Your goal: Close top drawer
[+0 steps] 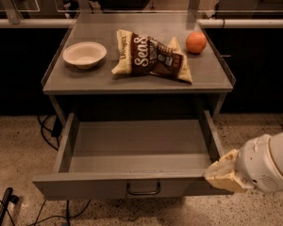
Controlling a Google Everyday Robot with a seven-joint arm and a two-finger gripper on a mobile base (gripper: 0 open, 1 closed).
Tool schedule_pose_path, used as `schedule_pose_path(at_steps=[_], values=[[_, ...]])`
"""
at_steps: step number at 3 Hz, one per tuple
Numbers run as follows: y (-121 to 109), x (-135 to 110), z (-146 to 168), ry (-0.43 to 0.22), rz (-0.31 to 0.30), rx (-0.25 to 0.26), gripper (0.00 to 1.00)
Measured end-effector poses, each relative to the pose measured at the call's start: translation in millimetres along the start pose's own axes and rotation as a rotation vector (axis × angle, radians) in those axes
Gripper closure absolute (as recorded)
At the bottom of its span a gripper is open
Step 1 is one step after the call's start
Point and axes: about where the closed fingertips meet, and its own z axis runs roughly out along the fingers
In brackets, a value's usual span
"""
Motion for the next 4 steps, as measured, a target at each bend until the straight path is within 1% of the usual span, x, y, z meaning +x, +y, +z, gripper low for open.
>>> schedule_pose_path(at_steps=[1, 2, 3, 4], values=[[3, 22, 46, -0.091, 0.092, -0.006, 1.0], [8, 23, 86, -0.114, 0.101, -0.03, 1.0], [16, 23, 124, -0.097, 0.088, -0.059, 0.97], [16, 23, 124, -0.097, 0.088, -0.059, 0.73]])
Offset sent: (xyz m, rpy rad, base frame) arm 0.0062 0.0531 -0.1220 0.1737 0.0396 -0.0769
